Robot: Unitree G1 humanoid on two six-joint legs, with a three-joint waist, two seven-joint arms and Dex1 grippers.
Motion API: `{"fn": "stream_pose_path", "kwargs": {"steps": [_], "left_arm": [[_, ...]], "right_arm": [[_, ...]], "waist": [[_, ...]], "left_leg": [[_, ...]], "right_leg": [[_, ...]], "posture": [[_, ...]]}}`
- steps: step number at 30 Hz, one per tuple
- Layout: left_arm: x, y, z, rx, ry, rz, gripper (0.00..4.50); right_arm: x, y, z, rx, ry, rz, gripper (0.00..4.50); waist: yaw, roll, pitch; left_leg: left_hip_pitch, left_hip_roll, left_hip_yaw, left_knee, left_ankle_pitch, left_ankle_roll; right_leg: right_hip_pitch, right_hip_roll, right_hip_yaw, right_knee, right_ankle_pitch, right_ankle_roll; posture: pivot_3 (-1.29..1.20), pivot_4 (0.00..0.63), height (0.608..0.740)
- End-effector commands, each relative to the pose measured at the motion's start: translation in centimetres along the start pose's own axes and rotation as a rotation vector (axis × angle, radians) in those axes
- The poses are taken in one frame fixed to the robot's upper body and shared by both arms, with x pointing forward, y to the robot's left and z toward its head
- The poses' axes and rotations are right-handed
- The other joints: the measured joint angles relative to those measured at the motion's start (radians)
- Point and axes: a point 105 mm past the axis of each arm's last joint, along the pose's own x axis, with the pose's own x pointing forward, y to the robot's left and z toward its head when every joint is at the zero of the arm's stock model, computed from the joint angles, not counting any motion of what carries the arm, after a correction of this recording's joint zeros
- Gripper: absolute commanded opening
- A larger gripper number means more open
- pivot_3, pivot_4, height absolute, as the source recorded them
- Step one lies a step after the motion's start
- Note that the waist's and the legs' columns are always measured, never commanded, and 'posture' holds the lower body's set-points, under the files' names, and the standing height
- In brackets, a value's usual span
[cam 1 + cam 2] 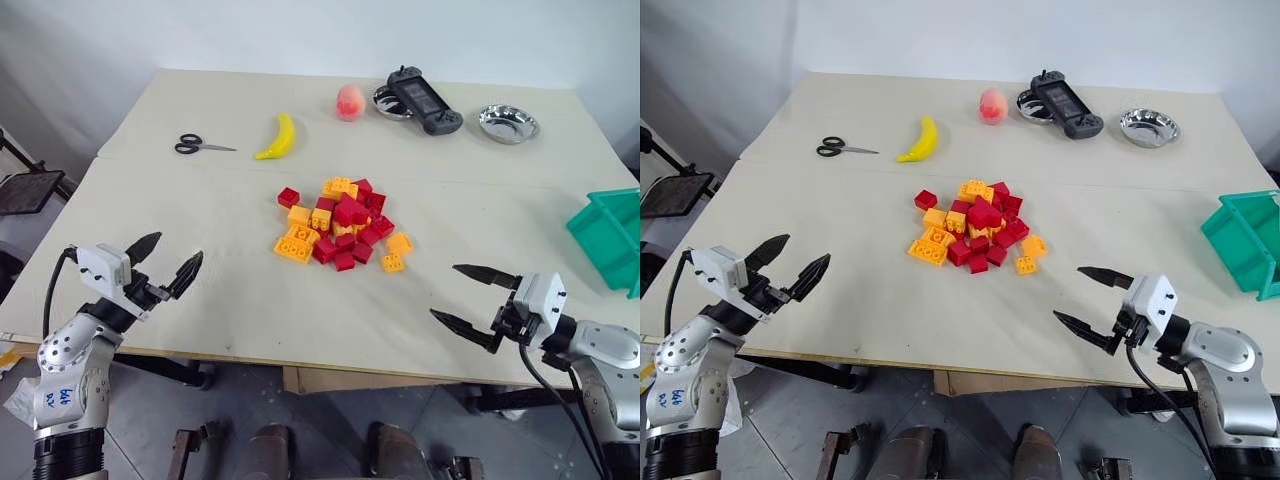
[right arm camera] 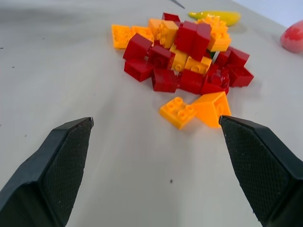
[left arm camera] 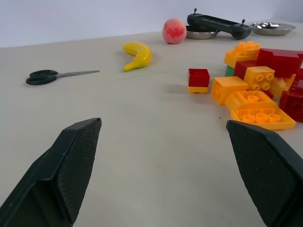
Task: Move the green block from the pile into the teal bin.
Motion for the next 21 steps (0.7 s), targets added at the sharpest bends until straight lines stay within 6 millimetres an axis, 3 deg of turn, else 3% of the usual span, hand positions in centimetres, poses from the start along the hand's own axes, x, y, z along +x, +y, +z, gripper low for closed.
{"fn": "stream_pose_path", "kwargs": {"steps": [1,12,15,18,21], "left_arm": [[0.2,-0.8,0.9,0.035,-0.002,-0.09,4.5],[2.5,-7.0,3.9,0.065,-0.021,-0.579,4.5],[3.2,-8.3,2.3,0.01,0.09,-0.67,3.91],[4.4,-9.2,1.8,-0.005,0.088,-0.699,3.01],[7.2,-12.3,0.9,-0.026,0.101,-0.816,2.09]], "right_arm": [[0.0,-0.3,0.5,-0.016,-0.014,-0.008,4.46],[-1.5,-4.0,2.3,-0.01,-0.058,-0.143,4.46],[-2.3,-5.0,2.3,-0.021,-0.046,-0.18,4.5],[-2.4,-5.1,2.2,-0.023,-0.042,-0.19,4.5],[-2.0,-4.6,2.2,-0.018,-0.06,-0.204,4.5]], "waist": [[0.0,0.0,0.0],[0.001,0.0,0.0],[0.0,0.0,0.0],[-0.002,0.0,0.0],[0.005,0.0,0.0]], "left_leg": [[0.0,0.0,0.0,0.0,0.0,0.0],[0.0,0.0,0.0,0.001,0.0,0.0],[0.0,0.0,0.0,0.0,0.0,0.0],[0.0,0.001,0.001,0.0,0.0,0.0],[0.0,0.001,0.001,0.001,0.0,0.0]], "right_leg": [[0.0,0.0,0.0,0.0,0.0,0.0],[0.0,0.0,0.0,0.0,0.0,0.0],[0.0,0.0,0.0,0.0,0.0,0.0],[0.0,0.001,0.0,0.0,0.0,0.0],[0.0,0.001,0.001,0.0,0.0,0.0]], "posture": [[0.0,0.15,0.74],[0.0,0.15,0.74],[0.0,0.15,0.74],[0.0,0.15,0.74],[0.0,0.15,0.74]]}}
